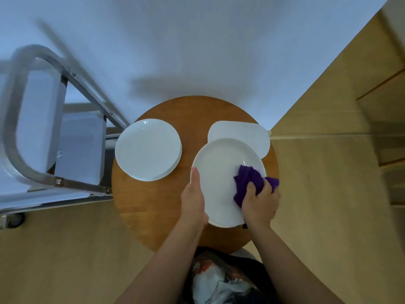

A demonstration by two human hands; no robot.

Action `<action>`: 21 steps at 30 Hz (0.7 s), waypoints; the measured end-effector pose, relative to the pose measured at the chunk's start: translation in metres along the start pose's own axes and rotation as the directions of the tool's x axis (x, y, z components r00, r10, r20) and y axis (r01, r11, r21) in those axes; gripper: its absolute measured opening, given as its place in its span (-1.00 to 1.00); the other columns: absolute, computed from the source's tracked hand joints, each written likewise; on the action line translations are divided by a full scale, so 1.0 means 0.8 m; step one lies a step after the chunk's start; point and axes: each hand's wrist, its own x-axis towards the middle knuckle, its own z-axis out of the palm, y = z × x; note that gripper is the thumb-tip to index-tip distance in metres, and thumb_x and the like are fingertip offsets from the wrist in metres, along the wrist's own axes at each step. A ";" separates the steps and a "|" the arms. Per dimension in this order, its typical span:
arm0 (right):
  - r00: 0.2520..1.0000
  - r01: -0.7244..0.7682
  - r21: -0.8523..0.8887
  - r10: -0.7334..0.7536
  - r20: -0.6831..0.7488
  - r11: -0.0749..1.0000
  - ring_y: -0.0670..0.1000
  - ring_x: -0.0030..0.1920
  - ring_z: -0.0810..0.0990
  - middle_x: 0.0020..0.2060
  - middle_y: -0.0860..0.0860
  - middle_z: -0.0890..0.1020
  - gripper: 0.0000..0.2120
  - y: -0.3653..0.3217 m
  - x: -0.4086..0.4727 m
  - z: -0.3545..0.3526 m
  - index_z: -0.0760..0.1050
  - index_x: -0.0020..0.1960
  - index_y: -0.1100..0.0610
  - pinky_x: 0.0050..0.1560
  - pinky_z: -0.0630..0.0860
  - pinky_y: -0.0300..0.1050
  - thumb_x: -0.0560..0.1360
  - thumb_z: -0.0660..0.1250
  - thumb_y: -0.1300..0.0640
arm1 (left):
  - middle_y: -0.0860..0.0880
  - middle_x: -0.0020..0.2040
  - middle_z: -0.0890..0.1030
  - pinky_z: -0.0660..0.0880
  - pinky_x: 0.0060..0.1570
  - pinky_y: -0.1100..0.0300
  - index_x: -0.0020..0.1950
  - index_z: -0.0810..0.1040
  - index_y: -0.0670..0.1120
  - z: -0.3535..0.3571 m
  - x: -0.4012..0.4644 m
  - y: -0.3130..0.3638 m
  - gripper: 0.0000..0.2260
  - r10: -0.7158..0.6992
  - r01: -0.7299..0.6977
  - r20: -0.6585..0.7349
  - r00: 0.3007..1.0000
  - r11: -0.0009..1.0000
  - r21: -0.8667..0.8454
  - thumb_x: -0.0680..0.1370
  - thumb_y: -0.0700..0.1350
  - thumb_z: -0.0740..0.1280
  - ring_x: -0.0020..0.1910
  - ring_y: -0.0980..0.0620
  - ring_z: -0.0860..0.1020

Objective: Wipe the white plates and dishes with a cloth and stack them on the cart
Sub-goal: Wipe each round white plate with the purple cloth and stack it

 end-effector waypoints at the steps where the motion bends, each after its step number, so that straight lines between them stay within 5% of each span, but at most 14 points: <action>1: 1.000 -0.018 -0.110 0.016 -0.011 0.994 0.23 0.43 0.14 0.44 0.21 0.19 -0.50 -0.014 -0.003 0.004 0.20 0.45 0.12 0.39 0.13 0.27 0.57 0.15 -0.04 | -0.01 0.00 0.65 0.55 -0.35 0.22 0.11 0.56 0.05 0.002 -0.008 0.006 -0.57 0.038 -0.038 -0.005 0.999 0.999 0.012 0.49 0.33 0.18 -0.03 -0.04 0.62; 4: 0.997 0.046 -0.259 -0.058 -0.041 0.965 0.20 0.50 -0.09 0.51 0.18 -0.02 -0.39 -0.054 -0.004 0.010 -0.08 0.53 0.08 0.41 -0.06 0.31 0.60 0.07 -0.07 | 0.03 -0.04 0.66 0.61 -0.20 0.09 -0.03 0.55 0.14 0.001 -0.037 0.028 -0.70 0.148 -0.148 0.016 0.989 0.989 0.010 0.48 0.30 0.21 -0.01 -0.03 0.62; 8: 0.933 0.315 -0.307 -0.352 -0.072 0.898 0.18 0.51 -0.08 0.52 0.16 0.00 -0.37 -0.114 -0.009 0.009 -0.09 0.53 0.15 0.42 -0.15 0.25 0.59 0.10 -0.04 | 0.03 -0.05 0.66 0.61 -0.05 -0.02 -0.05 0.52 0.19 -0.019 -0.069 0.056 -0.75 0.229 -0.229 0.091 0.969 0.973 -0.009 0.47 0.30 0.20 -0.02 -0.04 0.62; 11: 0.785 0.595 -0.261 -0.619 -0.015 0.761 0.15 0.51 -0.09 0.52 0.13 0.02 -0.37 -0.155 -0.041 0.011 -0.06 0.53 0.17 0.44 -0.19 0.15 0.58 0.12 0.01 | 0.03 -0.01 0.66 0.62 -0.14 0.10 0.09 0.50 0.20 -0.034 -0.086 0.070 -0.63 0.260 -0.260 0.114 0.959 0.965 -0.019 0.44 0.36 0.15 -0.03 -0.03 0.62; 13: 0.616 0.787 -0.137 -0.781 0.104 0.602 0.13 0.52 -0.05 0.51 0.13 0.07 -0.41 -0.174 -0.073 0.013 0.00 0.52 0.19 0.46 -0.17 0.08 0.56 0.10 0.06 | 0.04 0.06 0.61 0.57 0.01 0.07 0.19 0.48 0.16 -0.038 -0.093 0.081 -0.54 0.290 -0.289 0.091 0.953 0.957 -0.031 0.44 0.38 0.12 0.06 -0.01 0.56; 16: 0.389 0.903 0.062 -0.870 0.302 0.425 0.02 0.50 0.05 0.49 0.06 0.18 -0.45 -0.184 -0.114 0.009 0.10 0.50 0.15 0.48 -0.14 -0.03 0.53 0.03 0.09 | 0.09 -0.03 0.61 0.55 -0.04 0.15 -0.01 0.51 0.15 -0.046 -0.099 0.106 -0.67 0.330 -0.319 0.049 0.943 0.934 -0.162 0.49 0.33 0.14 0.01 0.05 0.55; 21: 0.338 0.908 0.088 -0.842 0.421 0.409 -0.06 0.46 0.15 0.44 -0.03 0.30 -0.48 -0.182 -0.140 -0.010 0.26 0.45 0.07 0.48 -0.14 -0.13 0.49 -0.01 0.07 | -0.01 0.00 0.68 0.61 -0.15 0.11 0.10 0.56 0.08 -0.063 -0.101 0.125 -0.60 0.273 -0.247 0.066 0.960 0.932 -0.266 0.46 0.32 0.24 0.01 -0.02 0.62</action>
